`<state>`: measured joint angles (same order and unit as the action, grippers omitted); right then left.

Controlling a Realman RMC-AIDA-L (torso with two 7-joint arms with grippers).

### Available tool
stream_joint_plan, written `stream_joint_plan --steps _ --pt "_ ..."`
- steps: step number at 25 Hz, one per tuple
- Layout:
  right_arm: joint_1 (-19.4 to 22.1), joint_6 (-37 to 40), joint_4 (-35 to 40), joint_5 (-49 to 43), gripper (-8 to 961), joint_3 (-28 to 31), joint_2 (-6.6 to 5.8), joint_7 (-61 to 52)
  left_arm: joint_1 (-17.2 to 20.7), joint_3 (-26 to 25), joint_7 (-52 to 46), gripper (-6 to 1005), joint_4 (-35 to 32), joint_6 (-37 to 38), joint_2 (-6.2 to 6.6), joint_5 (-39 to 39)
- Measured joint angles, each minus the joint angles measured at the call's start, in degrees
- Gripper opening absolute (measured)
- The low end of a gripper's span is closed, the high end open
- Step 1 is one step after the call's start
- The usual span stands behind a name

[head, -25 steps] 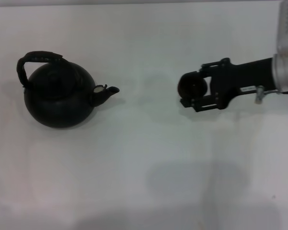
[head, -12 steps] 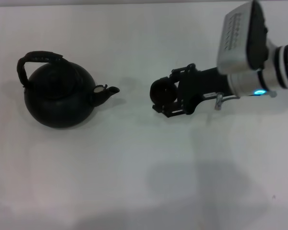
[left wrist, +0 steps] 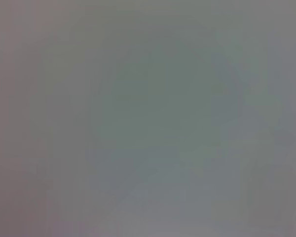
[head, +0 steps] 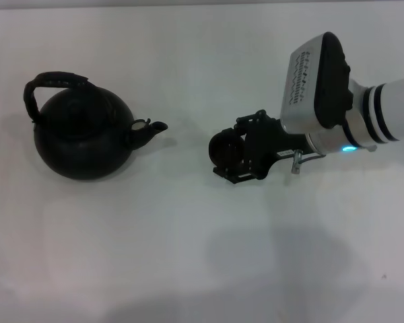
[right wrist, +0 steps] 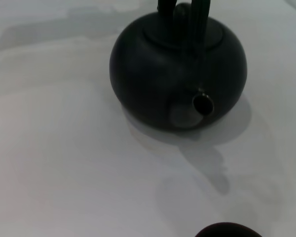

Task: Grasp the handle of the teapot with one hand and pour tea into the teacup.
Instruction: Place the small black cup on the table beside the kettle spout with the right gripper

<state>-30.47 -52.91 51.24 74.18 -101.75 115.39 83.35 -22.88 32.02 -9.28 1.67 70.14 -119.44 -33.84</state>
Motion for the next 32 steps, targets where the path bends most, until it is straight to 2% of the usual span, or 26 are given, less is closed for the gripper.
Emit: stream_joint_plan --steps 21,32 --pt "-0.48 6.3 -2.18 -2.1 823 -2.09 0.0 0.26 -0.61 0.22 0.2 877 -0.39 -0.01 0.09 0.01" --pt "-0.86 4.04 -2.79 -1.76 845 -1.44 0.01 -0.02 -0.98 0.23 0.23 877 -0.11 -0.2 0.09 0.01"
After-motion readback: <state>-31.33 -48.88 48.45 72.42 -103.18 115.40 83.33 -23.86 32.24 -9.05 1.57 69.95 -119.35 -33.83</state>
